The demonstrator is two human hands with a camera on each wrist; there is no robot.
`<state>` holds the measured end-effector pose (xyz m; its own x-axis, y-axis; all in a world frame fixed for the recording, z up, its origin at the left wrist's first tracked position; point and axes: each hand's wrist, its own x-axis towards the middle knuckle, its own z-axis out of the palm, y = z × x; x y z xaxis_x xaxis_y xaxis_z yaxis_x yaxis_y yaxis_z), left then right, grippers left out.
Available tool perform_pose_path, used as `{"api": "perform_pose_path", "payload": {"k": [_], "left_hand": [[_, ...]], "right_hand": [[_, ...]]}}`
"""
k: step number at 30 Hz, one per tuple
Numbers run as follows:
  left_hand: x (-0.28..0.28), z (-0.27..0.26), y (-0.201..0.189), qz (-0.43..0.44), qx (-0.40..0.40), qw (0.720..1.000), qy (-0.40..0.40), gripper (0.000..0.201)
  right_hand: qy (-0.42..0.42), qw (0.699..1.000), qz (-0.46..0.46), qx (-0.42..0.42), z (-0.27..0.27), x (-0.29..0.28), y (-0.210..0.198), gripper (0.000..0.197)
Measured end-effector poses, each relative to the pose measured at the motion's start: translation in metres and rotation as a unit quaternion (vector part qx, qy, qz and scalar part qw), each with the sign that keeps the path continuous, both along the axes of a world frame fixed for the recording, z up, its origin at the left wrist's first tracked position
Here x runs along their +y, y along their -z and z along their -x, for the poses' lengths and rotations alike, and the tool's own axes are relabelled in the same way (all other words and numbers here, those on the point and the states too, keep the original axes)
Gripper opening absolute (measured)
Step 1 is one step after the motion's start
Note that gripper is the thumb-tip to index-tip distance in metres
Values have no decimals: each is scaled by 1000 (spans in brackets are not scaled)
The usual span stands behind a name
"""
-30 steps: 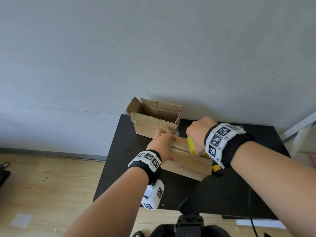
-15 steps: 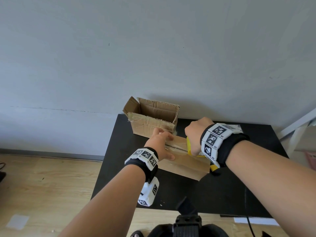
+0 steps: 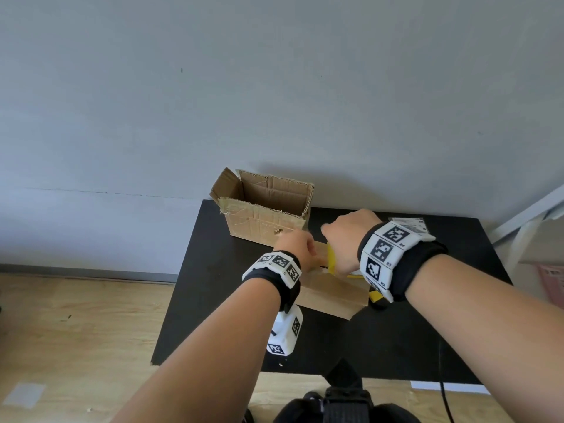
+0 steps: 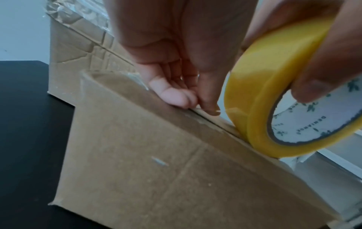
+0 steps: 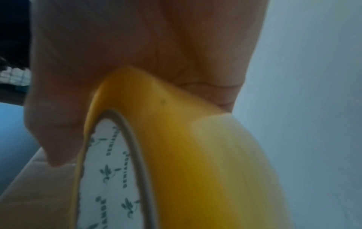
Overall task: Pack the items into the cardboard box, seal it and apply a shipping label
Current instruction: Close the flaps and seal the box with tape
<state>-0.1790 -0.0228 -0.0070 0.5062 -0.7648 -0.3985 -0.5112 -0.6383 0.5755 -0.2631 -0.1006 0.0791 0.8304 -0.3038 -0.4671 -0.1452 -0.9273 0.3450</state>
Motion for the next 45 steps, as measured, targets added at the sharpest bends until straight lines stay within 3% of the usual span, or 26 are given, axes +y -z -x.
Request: {"api": "perform_pose_path", "payload": {"k": [4, 10, 16, 24, 38, 42, 45], "left_hand": [[12, -11, -1, 47, 158, 986, -28, 8], [4, -2, -1, 25, 49, 998, -14, 21], [-3, 2, -2, -34, -15, 999, 7, 17], [-7, 2, -1, -54, -9, 998, -8, 16], [-7, 2, 1, -47, 30, 998, -41, 15], [-8, 3, 4, -43, 23, 997, -55, 28], [-10, 8, 5, -60, -27, 996, -59, 45]], "right_hand": [[20, 999, -35, -33, 9, -14, -4, 54], [38, 994, -78, -67, 20, -25, -5, 58], [90, 968, -182, -148, 38, -36, 2, 56], [2, 990, -74, -119, 38, -31, -6, 38], [-9, 1000, 3, -11, 62, -53, -8, 36], [-10, 1000, -1, -6, 64, -53, -2, 37], [-8, 1000, 0, -5, 66, -53, 4, 36]]}}
